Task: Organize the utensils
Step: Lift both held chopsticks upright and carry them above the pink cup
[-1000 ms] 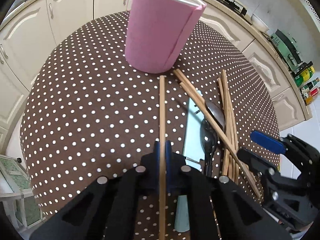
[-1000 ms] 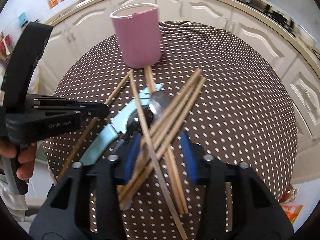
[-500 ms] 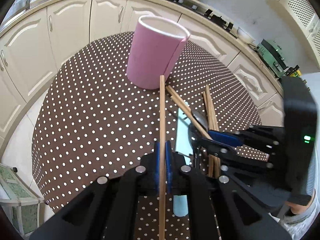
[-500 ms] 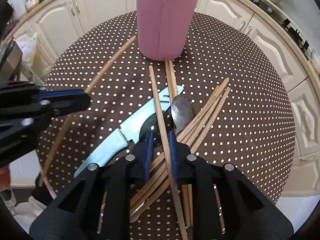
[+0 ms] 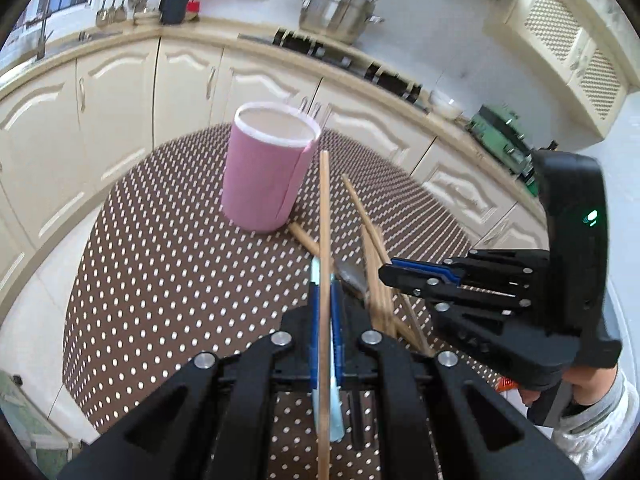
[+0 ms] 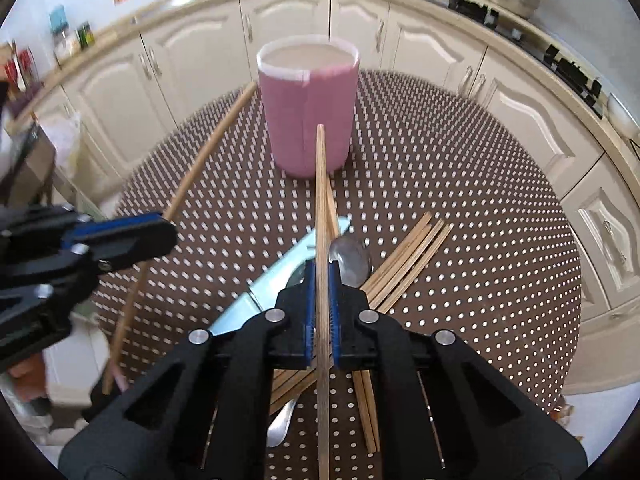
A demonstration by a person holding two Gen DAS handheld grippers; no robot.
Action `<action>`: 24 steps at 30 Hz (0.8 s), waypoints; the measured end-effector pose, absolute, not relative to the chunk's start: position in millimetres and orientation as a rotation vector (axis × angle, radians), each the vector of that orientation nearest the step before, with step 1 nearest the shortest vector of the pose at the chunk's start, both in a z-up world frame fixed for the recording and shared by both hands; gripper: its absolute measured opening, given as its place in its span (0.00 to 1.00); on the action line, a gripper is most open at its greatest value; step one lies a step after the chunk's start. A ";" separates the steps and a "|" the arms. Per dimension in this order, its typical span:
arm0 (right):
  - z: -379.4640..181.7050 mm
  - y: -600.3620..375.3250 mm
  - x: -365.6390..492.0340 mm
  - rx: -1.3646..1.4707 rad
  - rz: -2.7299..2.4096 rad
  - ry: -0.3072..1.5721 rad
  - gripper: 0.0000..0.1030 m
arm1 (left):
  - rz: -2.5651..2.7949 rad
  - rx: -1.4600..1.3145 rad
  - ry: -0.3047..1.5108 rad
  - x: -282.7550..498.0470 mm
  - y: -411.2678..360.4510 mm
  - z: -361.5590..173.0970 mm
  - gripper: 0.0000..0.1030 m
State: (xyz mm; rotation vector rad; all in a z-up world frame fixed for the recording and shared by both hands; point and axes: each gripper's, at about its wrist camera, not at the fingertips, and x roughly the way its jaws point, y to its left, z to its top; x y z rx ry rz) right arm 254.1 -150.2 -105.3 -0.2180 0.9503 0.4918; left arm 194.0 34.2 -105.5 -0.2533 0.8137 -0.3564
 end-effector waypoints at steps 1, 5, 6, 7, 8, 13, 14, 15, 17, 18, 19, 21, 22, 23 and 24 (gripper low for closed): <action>-96.3 -153.5 252.6 -0.196 0.505 0.930 0.06 | -0.363 -0.256 0.785 192.2 33.5 -100.8 0.05; -63.1 -153.9 242.3 -0.146 0.532 0.836 0.06 | -0.398 -0.264 0.683 188.1 30.6 -82.4 0.05; -53.2 -155.1 240.0 -0.130 0.541 0.806 0.06 | -0.404 -0.263 0.657 187.7 30.2 -76.7 0.05; -43.9 -155.4 238.9 -0.122 0.540 0.776 0.06 | -0.411 -0.263 0.627 187.9 30.0 -70.3 0.05; -35.1 -155.1 239.7 -0.115 0.539 0.747 0.06 | -0.415 -0.264 0.597 189.0 29.5 -63.7 0.05; -2.7 -151.0 251.0 -0.073 0.533 0.640 0.06 | -0.403 -0.230 0.468 199.2 23.6 -32.3 0.05; -0.5 -150.9 252.0 -0.069 0.529 0.625 0.06 | -0.397 -0.226 0.451 202.6 21.5 -28.6 0.05; 5.3 -149.4 258.7 -0.060 0.523 0.605 0.06 | -0.392 -0.219 0.423 206.5 20.5 -22.2 0.05; 14.5 -148.9 262.2 -0.039 0.528 0.590 0.06 | -0.381 -0.206 0.370 215.8 18.9 -12.0 0.05; 18.8 -147.7 267.5 -0.030 0.524 0.578 0.06 | -0.376 -0.203 0.358 218.7 20.2 -10.8 0.05; 23.4 -147.2 271.6 -0.018 0.519 0.561 0.06 | -0.372 -0.201 0.340 222.8 22.2 -9.9 0.05; 33.6 -149.5 278.1 0.007 0.514 0.532 0.06 | -0.360 -0.199 0.288 231.9 24.8 -6.0 0.05; 37.1 -148.7 282.4 0.016 0.514 0.519 0.06 | -0.350 -0.201 0.273 237.2 26.3 -3.9 0.05; 40.6 -148.0 282.7 0.021 0.510 0.504 0.06 | -0.338 -0.209 0.254 244.8 27.8 -0.8 0.06; 44.8 -146.8 286.0 0.026 0.502 0.484 0.06 | -0.334 -0.218 0.240 249.1 29.8 -0.4 0.05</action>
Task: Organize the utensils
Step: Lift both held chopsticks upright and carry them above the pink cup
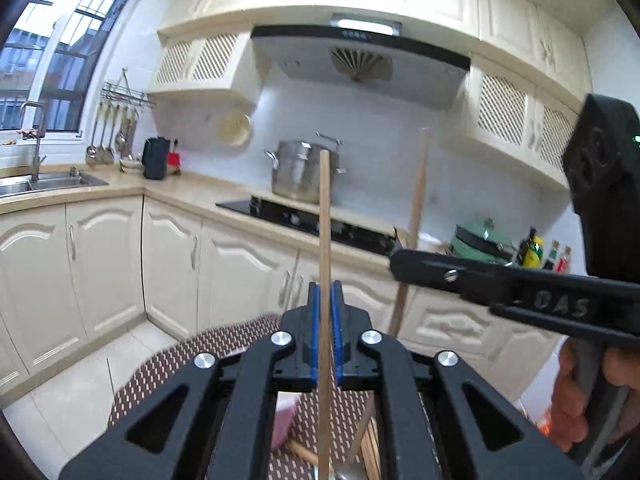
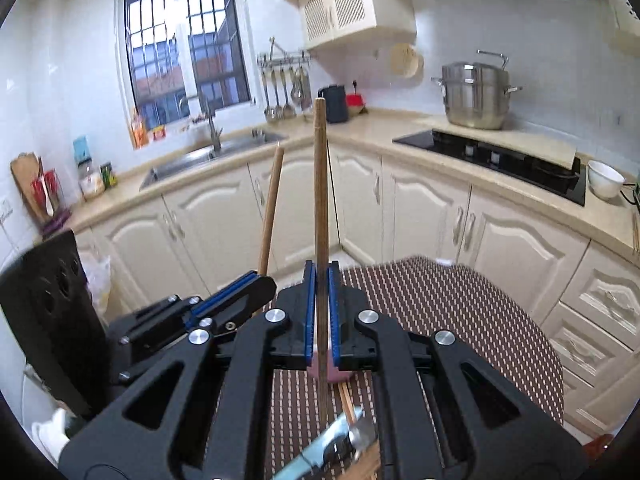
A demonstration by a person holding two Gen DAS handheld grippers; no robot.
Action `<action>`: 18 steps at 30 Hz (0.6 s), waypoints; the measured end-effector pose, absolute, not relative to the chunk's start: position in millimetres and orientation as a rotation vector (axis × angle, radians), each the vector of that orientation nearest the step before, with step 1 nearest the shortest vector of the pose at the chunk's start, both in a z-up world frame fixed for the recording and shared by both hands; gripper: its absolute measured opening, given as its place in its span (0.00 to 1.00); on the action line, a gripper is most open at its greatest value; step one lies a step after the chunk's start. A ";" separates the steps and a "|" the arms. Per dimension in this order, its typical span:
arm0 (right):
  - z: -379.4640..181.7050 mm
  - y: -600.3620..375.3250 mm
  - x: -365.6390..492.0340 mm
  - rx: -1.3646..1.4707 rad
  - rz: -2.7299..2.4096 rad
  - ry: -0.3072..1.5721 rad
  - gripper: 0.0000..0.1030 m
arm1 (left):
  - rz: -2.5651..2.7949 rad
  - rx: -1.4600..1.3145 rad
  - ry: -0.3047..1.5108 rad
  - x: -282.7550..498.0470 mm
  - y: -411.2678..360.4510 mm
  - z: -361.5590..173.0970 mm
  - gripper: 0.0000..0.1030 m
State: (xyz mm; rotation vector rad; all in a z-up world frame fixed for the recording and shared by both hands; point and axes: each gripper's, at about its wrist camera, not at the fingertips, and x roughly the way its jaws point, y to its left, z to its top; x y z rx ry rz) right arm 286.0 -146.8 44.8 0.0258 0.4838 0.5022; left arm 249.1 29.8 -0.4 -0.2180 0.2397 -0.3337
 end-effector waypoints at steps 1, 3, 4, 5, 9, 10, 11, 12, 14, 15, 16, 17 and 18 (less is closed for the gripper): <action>48.1 -145.4 289.5 0.034 0.500 0.467 0.06 | -0.328 -0.226 0.223 253.8 31.4 0.4 0.05; 53.2 -143.5 293.7 0.054 0.500 0.436 0.06 | -0.311 -0.240 0.169 262.7 35.7 5.2 0.05; 55.1 -142.9 296.8 0.063 0.502 0.430 0.06 | -0.302 -0.249 0.145 266.8 37.1 7.8 0.05; 56.5 -142.8 300.1 0.074 0.502 0.421 0.06 | -0.295 -0.262 0.119 271.3 38.6 10.1 0.05; 56.0 -141.4 313.5 0.104 0.472 0.377 0.06 | -0.267 -0.282 0.047 284.9 41.8 9.2 0.05; 54.0 -140.9 314.0 0.106 0.467 0.367 0.06 | -0.247 -0.276 0.032 289.7 41.1 7.2 0.06; 51.6 -141.1 316.9 0.118 0.463 0.355 0.06 | -0.226 -0.268 0.016 293.5 40.2 3.8 0.06; 49.0 -140.7 318.9 0.124 0.458 0.348 0.06 | -0.212 -0.264 0.008 297.0 40.3 0.3 0.06; 43.1 -142.2 322.5 0.131 0.447 0.342 0.06 | -0.205 -0.274 0.010 304.3 40.5 -7.9 0.06; 39.1 -142.9 325.8 0.137 0.447 0.343 0.06 | -0.202 -0.280 0.010 306.1 42.6 -11.7 0.06; 35.2 -142.7 329.0 0.140 0.447 0.354 0.06 | -0.200 -0.286 0.010 308.8 43.4 -15.7 0.06; 29.5 -142.4 332.3 0.142 0.445 0.365 0.06 | -0.195 -0.284 0.014 312.6 42.7 -19.5 0.06; 26.4 -141.8 334.2 0.140 0.445 0.372 0.06 | -0.190 -0.280 0.015 313.1 43.6 -23.2 0.06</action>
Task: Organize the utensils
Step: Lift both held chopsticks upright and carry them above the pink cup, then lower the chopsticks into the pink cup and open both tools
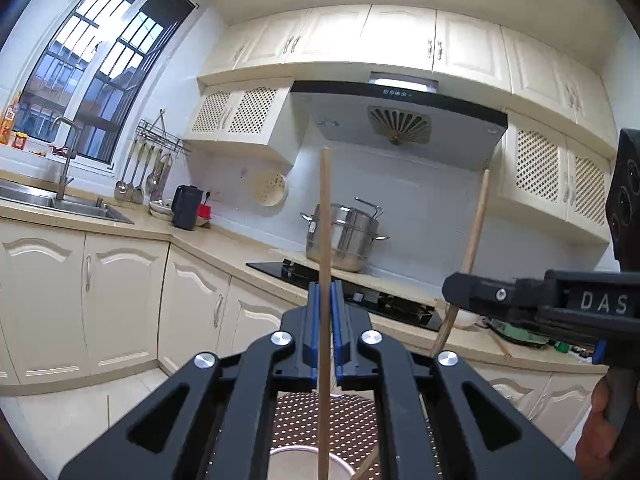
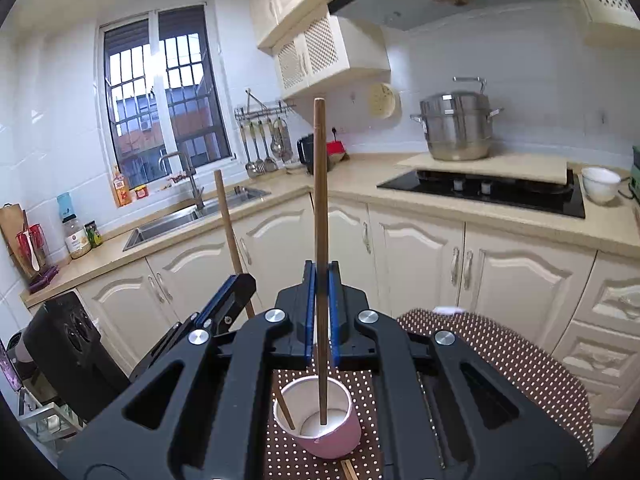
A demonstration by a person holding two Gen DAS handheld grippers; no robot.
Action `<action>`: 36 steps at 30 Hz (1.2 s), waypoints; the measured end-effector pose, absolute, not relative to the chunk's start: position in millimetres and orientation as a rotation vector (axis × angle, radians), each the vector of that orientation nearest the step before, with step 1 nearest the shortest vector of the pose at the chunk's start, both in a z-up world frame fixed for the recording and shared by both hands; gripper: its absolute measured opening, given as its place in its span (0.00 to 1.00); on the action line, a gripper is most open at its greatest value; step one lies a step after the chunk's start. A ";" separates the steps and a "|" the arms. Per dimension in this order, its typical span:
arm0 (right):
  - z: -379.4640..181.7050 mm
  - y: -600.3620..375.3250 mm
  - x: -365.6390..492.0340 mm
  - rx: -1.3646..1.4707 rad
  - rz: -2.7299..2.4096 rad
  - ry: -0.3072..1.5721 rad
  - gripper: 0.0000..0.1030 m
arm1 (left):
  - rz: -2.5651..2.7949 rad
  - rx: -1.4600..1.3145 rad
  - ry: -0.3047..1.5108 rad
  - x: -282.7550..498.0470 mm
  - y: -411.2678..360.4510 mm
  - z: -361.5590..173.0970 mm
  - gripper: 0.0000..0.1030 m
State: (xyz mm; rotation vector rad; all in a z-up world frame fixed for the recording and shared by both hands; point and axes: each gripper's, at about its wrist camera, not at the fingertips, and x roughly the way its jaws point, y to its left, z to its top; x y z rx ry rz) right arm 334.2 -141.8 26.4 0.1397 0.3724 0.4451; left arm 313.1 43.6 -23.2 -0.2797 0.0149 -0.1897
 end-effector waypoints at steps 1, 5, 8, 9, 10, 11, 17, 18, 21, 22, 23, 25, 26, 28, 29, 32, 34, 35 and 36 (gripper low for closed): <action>22.1 -141.2 336.5 0.138 0.447 0.385 0.06 | -0.177 -0.272 0.016 316.2 43.1 -27.6 0.06; 5.3 -138.9 339.2 0.127 0.453 0.426 0.06 | -0.168 -0.268 0.051 321.3 45.8 -44.6 0.05; -6.4 -139.0 339.3 0.126 0.456 0.457 0.06 | -0.170 -0.258 0.088 319.1 45.3 -56.8 0.06; -9.8 -137.9 338.7 0.122 0.456 0.464 0.06 | -0.173 -0.256 0.101 317.3 46.0 -60.5 0.05; -12.9 -137.2 338.2 0.118 0.456 0.472 0.06 | -0.171 -0.253 0.115 316.5 45.9 -62.4 0.06; -16.1 -135.9 337.1 0.113 0.454 0.476 0.06 | -0.169 -0.249 0.129 315.8 46.0 -64.4 0.06; -29.1 -136.7 334.9 0.119 0.441 0.509 0.07 | -0.198 -0.260 0.207 310.1 54.7 -71.6 0.26; -30.1 -136.9 334.3 0.119 0.441 0.509 0.07 | -0.197 -0.269 0.210 307.5 56.6 -71.0 0.30; -33.2 -136.9 332.3 0.122 0.438 0.520 0.07 | -0.199 -0.267 0.208 298.1 59.0 -66.2 0.40; -33.9 -136.5 331.1 0.123 0.439 0.523 0.07 | -0.198 -0.263 0.212 295.2 59.6 -64.4 0.44; -34.2 -136.5 330.3 0.123 0.437 0.524 0.07 | -0.198 -0.262 0.217 292.3 60.6 -62.8 0.47; -35.1 -135.8 327.7 0.126 0.432 0.526 0.07 | -0.195 -0.260 0.231 286.9 61.5 -60.6 0.52; -35.6 -135.7 326.9 0.130 0.433 0.531 0.07 | -0.186 -0.255 0.242 285.6 61.4 -59.0 0.53; -35.8 -135.0 325.2 0.133 0.429 0.534 0.07 | -0.174 -0.250 0.256 282.1 62.6 -56.9 0.54; -36.0 -134.6 324.4 0.133 0.427 0.536 0.07 | -0.173 -0.251 0.265 279.5 63.7 -56.4 0.55; -36.2 -133.9 322.8 0.136 0.422 0.544 0.07 | -0.164 -0.243 0.296 275.5 64.8 -54.1 0.59; -35.7 -133.7 320.6 0.137 0.415 0.548 0.13 | -0.165 -0.238 0.303 271.1 65.5 -53.4 0.59; -35.0 -133.9 318.5 0.136 0.407 0.545 0.29 | -0.163 -0.237 0.303 269.4 65.7 -52.8 0.60; -33.8 -135.2 316.9 0.140 0.394 0.536 0.46 | -0.158 -0.233 0.307 266.8 65.9 -51.8 0.60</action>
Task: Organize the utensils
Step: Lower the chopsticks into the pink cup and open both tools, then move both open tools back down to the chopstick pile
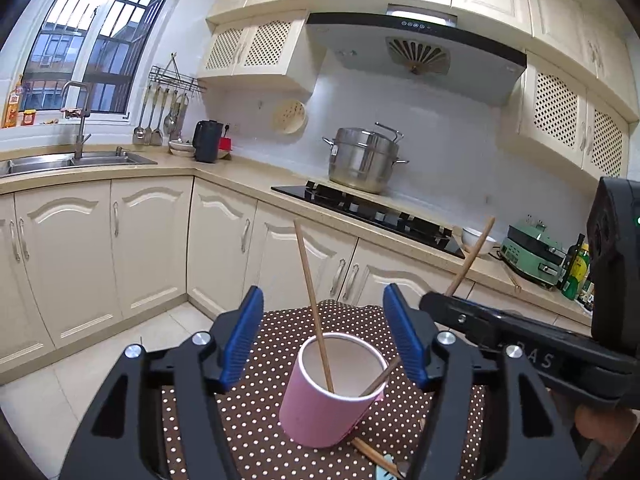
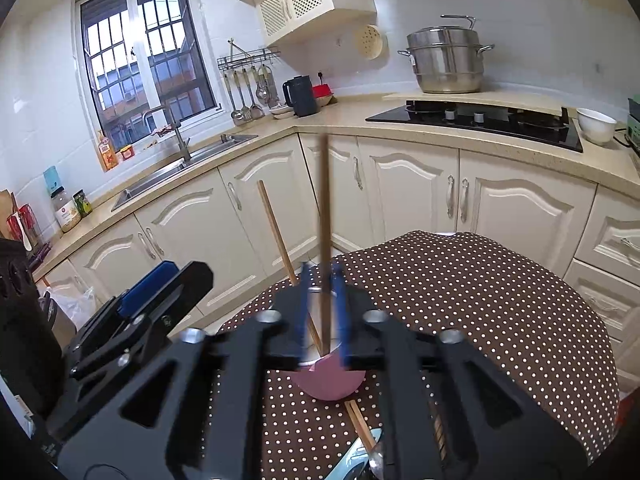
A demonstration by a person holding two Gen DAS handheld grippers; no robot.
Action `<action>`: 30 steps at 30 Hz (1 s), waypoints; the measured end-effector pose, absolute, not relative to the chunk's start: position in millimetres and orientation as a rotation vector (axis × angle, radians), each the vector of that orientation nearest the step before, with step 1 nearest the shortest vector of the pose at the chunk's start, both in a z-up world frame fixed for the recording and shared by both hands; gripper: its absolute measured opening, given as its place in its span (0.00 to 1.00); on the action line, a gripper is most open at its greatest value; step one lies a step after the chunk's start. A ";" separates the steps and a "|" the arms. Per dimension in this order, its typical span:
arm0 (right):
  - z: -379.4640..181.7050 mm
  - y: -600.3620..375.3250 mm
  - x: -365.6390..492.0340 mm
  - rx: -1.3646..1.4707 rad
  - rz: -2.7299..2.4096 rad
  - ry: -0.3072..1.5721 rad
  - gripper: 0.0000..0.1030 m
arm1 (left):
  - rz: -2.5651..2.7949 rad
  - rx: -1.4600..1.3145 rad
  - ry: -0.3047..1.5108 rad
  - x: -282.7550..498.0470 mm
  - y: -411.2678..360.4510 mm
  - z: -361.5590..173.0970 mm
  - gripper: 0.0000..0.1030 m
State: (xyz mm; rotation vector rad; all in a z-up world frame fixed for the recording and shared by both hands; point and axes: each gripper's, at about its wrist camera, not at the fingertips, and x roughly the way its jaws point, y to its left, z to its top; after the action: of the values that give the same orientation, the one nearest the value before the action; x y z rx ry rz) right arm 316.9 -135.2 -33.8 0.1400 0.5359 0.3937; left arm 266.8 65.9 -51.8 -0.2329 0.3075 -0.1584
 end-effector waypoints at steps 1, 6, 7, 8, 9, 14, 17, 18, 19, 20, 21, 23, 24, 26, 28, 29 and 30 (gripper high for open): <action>-32.2 -137.5 314.2 0.147 0.381 0.522 0.51 | -0.151 -0.235 0.309 264.1 67.8 -50.9 0.62; -28.7 -138.5 306.4 0.137 0.380 0.523 0.53 | -0.150 -0.242 0.333 255.1 73.4 -46.6 0.63; -28.3 -140.1 304.0 0.139 0.375 0.524 0.53 | -0.150 -0.238 0.337 252.7 73.6 -45.9 0.63; -28.0 -142.1 302.2 0.140 0.372 0.526 0.54 | -0.149 -0.233 0.342 249.9 73.5 -45.2 0.64; -28.2 -143.8 300.0 0.140 0.368 0.526 0.54 | -0.149 -0.229 0.345 248.9 72.6 -44.2 0.64; -27.8 -155.7 285.1 0.133 0.346 0.529 0.57 | -0.159 -0.204 0.380 238.3 67.9 -41.9 0.65; -31.8 -167.3 274.9 0.126 0.329 0.542 0.58 | -0.175 -0.173 0.423 233.2 59.2 -44.4 0.67; -33.8 -170.7 272.1 0.125 0.324 0.548 0.58 | -0.189 -0.161 0.448 231.8 54.8 -46.7 0.67; -36.5 -175.5 268.8 0.122 0.316 0.556 0.58 | -0.201 -0.154 0.464 231.0 52.0 -48.7 0.67; -38.9 -179.0 266.3 0.121 0.309 0.564 0.59 | -0.216 -0.138 0.499 230.5 46.0 -52.4 0.67; -42.7 -184.8 263.0 0.120 0.301 0.577 0.60 | -0.224 -0.128 0.520 230.8 42.4 -54.8 0.67; -52.0 -197.7 256.2 0.126 0.278 0.603 0.60 | -0.239 -0.100 0.587 231.9 31.0 -64.1 0.68; -55.9 -202.6 254.0 0.131 0.271 0.618 0.61 | -0.244 -0.088 0.616 232.4 26.6 -68.2 0.69; -65.3 -211.2 248.0 0.134 0.263 0.647 0.62 | -0.263 -0.044 0.704 235.1 11.6 -80.6 0.69; -79.1 -221.9 240.1 0.131 0.248 0.680 0.62 | -0.290 -0.008 0.784 237.1 -1.6 -92.9 0.69; -87.8 -228.1 235.9 0.136 0.241 0.701 0.62 | -0.300 0.001 0.810 237.2 -5.5 -98.4 0.69; -93.3 -231.9 232.4 0.143 0.237 0.713 0.63 | -0.321 0.014 0.849 237.7 -12.2 -105.6 0.69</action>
State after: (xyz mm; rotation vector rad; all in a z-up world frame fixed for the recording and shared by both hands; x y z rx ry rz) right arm 232.4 -231.8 -93.3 0.1427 0.7132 0.2369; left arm 237.7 -12.2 -105.6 0.0137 0.8495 -0.3209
